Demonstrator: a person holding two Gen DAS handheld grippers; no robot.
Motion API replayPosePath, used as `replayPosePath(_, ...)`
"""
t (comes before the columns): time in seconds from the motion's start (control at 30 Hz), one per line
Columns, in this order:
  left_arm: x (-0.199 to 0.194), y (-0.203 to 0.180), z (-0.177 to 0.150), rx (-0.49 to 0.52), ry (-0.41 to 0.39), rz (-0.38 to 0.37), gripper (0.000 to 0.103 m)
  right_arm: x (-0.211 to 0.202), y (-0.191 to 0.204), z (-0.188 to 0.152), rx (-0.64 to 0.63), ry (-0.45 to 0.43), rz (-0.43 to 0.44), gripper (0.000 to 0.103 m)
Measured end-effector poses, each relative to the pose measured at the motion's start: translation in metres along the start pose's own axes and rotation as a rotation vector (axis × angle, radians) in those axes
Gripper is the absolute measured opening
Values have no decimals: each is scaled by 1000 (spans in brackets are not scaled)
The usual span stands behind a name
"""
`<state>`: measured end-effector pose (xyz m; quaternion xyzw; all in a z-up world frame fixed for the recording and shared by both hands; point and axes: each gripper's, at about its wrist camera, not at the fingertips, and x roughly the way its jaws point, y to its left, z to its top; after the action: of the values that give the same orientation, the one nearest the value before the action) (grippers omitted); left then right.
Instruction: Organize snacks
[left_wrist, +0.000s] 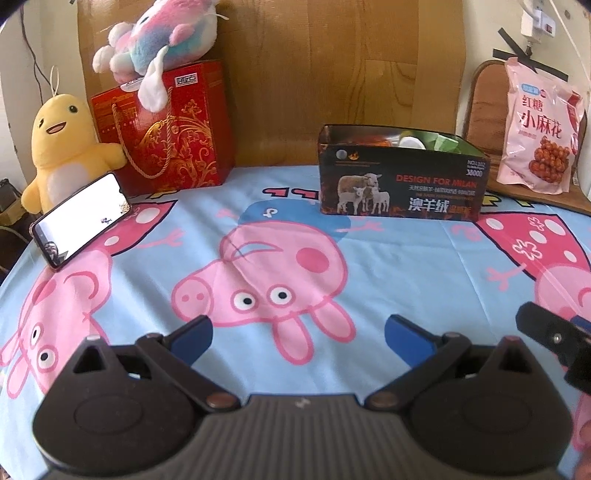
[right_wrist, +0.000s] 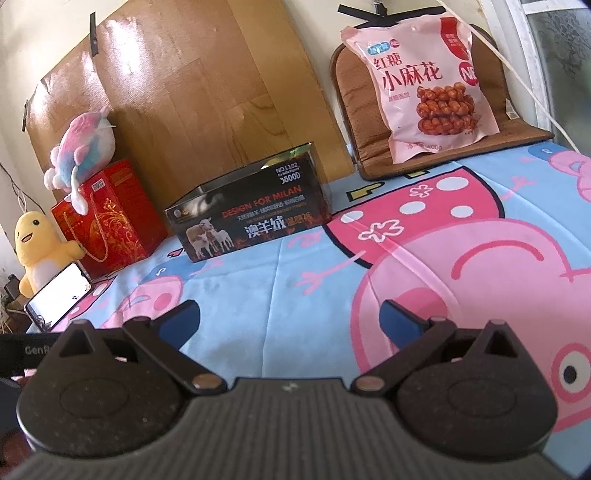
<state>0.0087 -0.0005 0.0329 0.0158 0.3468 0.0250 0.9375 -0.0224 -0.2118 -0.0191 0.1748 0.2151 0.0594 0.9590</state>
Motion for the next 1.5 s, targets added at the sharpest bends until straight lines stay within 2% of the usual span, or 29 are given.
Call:
replayPosePath(0.43, 1, 4, -1, -6, -8, 32, 103, 3, 3, -2, -5, 14, 0, 103)
replayPosePath(0.67, 1, 10, 1, 4, -30, 95, 103, 3, 4, -4, -10, 21, 3, 103)
replayPosePath(1.07, 2, 19, 2, -33, -12, 84, 103, 3, 8, -5, -16, 28, 1, 103)
replayPosePath(1.5, 1, 20, -2, -27, -20, 82, 103, 0, 22, -9, -78, 33, 48, 103)
